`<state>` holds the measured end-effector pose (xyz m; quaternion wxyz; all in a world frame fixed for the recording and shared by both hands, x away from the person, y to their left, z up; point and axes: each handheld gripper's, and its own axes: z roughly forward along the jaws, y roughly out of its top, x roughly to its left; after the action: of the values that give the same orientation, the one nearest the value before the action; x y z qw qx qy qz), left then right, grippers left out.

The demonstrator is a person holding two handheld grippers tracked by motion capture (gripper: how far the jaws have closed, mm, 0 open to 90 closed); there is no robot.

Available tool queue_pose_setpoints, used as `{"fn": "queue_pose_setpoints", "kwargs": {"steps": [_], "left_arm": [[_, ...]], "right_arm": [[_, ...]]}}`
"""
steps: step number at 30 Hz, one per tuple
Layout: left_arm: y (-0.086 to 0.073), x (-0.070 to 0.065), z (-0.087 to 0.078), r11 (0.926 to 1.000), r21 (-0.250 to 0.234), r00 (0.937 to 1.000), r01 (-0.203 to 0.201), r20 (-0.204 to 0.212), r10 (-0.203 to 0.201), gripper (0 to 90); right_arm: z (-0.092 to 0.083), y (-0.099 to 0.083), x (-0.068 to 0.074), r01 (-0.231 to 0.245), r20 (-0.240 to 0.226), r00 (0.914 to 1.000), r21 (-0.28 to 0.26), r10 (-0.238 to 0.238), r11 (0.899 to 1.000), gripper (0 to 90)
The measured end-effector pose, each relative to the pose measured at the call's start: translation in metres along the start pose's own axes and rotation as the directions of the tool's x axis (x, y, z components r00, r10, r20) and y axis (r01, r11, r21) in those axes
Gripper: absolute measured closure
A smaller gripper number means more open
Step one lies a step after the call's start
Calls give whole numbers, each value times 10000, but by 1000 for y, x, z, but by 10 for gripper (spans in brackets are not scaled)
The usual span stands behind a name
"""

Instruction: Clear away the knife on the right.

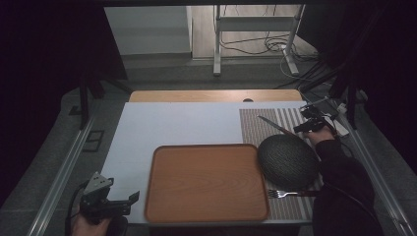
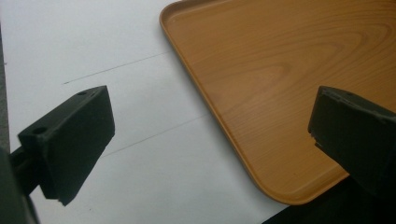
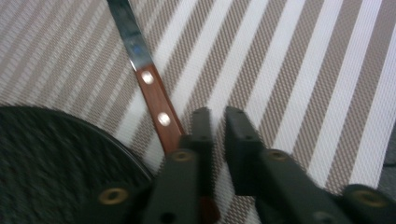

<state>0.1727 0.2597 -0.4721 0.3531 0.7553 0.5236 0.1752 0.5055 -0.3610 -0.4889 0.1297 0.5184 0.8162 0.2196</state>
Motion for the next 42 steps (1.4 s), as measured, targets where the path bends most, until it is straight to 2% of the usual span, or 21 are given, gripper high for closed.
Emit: {"fn": "queue_pose_setpoints", "kwargs": {"steps": [1,2,3,4,7,10,13,14,15,17,19,20,21,25,27,29,42], "left_arm": [[0,0,0,10000,0,10000,0,0,0,11],[0,0,0,10000,-7,10000,-2,0,2,11],[0,0,0,10000,-10,10000,-2,-2,2,12],[0,0,0,10000,-10,10000,0,-2,0,12],[0,0,0,10000,-13,10000,1,3,-1,12],[-1,0,-1,10000,-19,10000,7,2,-7,12],[-1,0,-1,10000,-21,10000,2,2,-2,12],[-1,0,-1,10000,-21,10000,2,2,-2,12],[-1,0,-1,10000,-21,10000,-1,1,1,12],[-1,0,-1,10000,-22,10000,2,6,-2,12],[0,0,0,10000,-24,10000,-11,10,11,12],[0,0,0,10000,-28,10000,-8,11,8,12],[0,0,-1,10000,-28,10000,-11,16,11,12],[-1,0,-1,10000,-41,10000,4,30,-3,12],[-1,0,-1,10000,-42,10000,11,36,-11,12],[-1,0,-1,10000,-40,10000,5,35,-5,11],[-1,0,-1,10000,-48,10000,26,44,-26,12]], "right_arm": [[0,0,0,0,0,10000,0,0,10000,748],[-1,1,1,7,20,10000,-43,-7,10000,706],[-2,5,6,46,14,10000,-147,-46,9999,590],[-2,5,6,46,14,10000,-147,-46,9999,590],[-2,12,14,340,98,9994,-247,-338,9991,418],[0,15,19,450,197,9988,-319,-444,9985,300],[2,18,23,633,418,9972,-431,-615,9971,223],[2,18,23,633,418,9972,-431,-615,9971,223],[4,20,25,690,551,9963,-464,-664,9965,160],[4,21,26,650,548,9965,-442,-625,9969,135],[7,24,29,438,221,9988,-328,-431,9985,70],[7,24,29,438,221,9988,-328,-431,9985,70],[10,26,30,372,257,9990,-190,-367,9991,25],[13,29,32,330,235,9992,-174,-326,9993,0],[18,32,33,379,26,9993,11,-379,9993,0],[20,32,33,427,24,9991,124,-428,9990,0],[43,30,28,707,267,9970,606,-725,9957,20]]}}
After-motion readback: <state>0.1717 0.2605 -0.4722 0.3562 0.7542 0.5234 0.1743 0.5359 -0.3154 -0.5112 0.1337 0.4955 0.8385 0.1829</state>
